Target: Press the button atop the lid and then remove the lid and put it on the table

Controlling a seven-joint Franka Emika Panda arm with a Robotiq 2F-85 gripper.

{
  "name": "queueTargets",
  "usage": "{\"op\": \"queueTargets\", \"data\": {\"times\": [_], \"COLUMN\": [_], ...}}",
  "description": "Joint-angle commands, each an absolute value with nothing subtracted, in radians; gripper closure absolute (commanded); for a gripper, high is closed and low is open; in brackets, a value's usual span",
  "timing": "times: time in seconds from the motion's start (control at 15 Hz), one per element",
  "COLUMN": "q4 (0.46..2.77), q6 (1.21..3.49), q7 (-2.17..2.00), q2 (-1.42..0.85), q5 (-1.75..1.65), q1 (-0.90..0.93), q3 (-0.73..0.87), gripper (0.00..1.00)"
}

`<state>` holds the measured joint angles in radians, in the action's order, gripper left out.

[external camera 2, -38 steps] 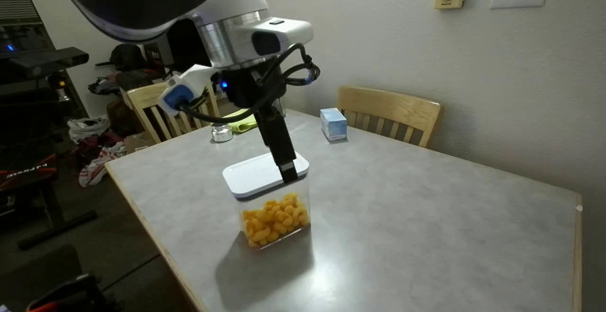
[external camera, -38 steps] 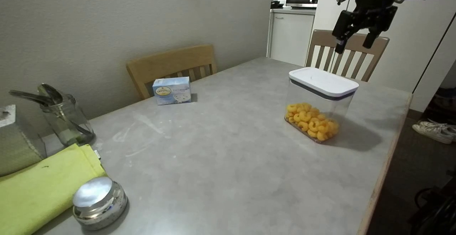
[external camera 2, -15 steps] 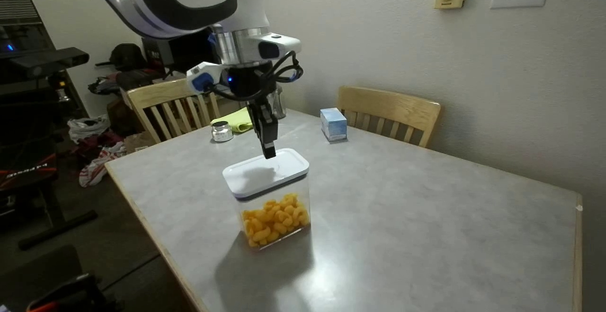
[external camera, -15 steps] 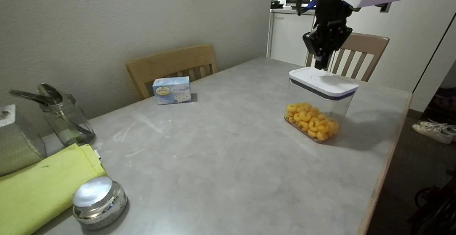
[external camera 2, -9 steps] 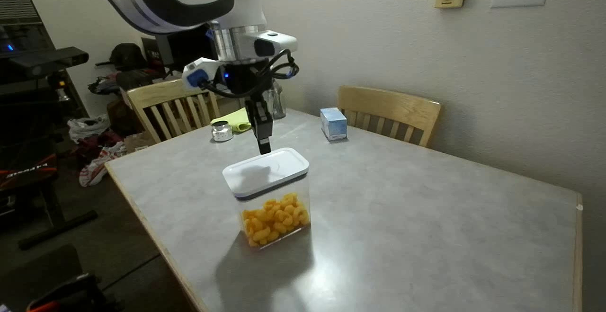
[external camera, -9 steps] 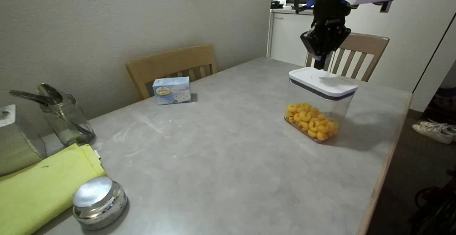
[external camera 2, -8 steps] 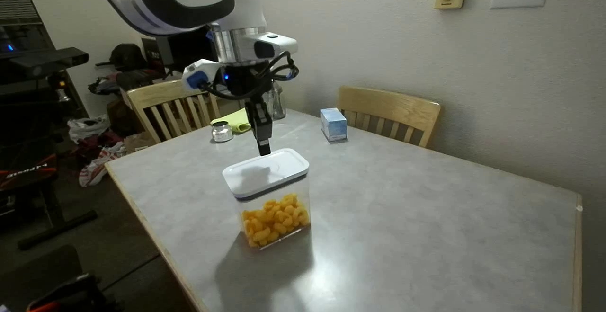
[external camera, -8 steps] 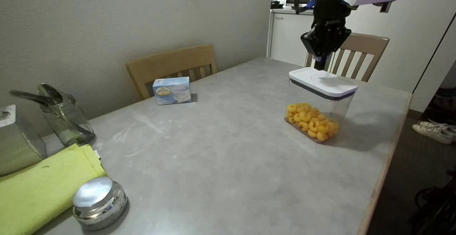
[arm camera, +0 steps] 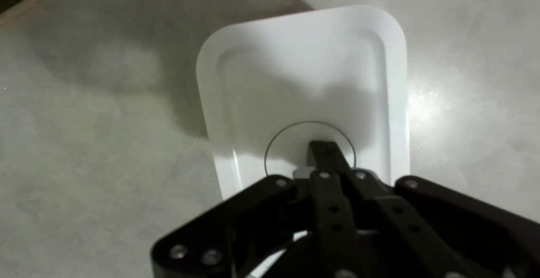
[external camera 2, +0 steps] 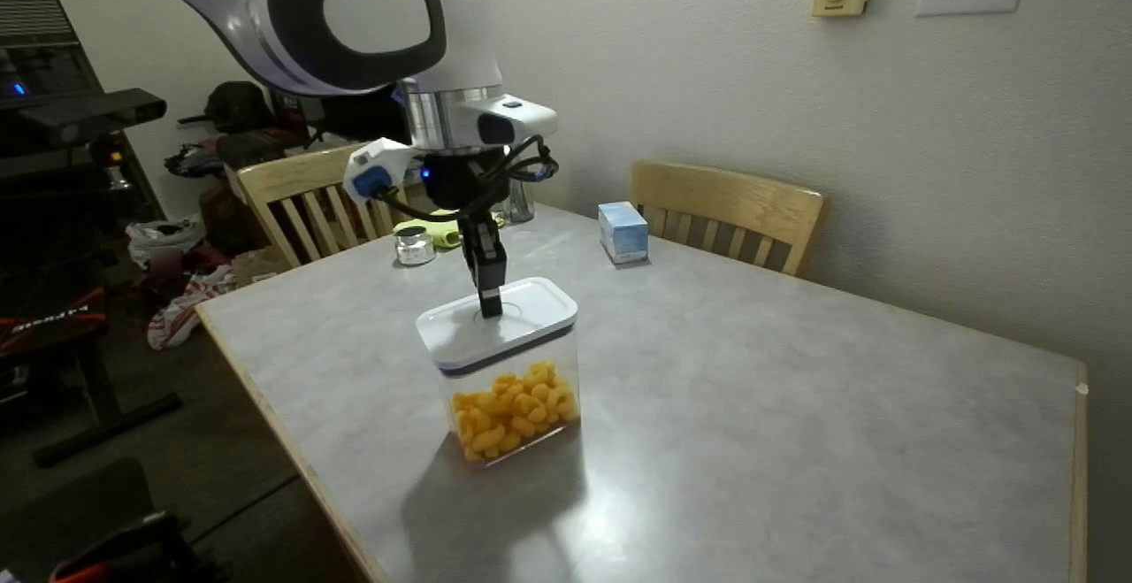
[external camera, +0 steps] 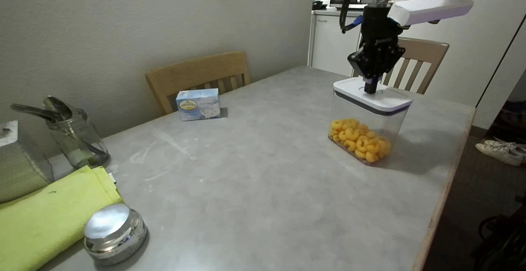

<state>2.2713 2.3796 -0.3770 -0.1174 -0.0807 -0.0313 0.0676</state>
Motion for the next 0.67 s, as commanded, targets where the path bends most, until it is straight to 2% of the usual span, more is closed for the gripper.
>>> {"op": "queueTargets", "data": {"times": [0.0,0.6], "q4": [2.274,2.294], "q6": [2.430,2.471], "q7": [-0.378,-0.363], "q2": [-0.156,-0.233], "q5": [-0.088,-0.057], "q1": [-0.030,-0.031], "q3": [0.074,0.068], "gripper": [1.00,1.00]}}
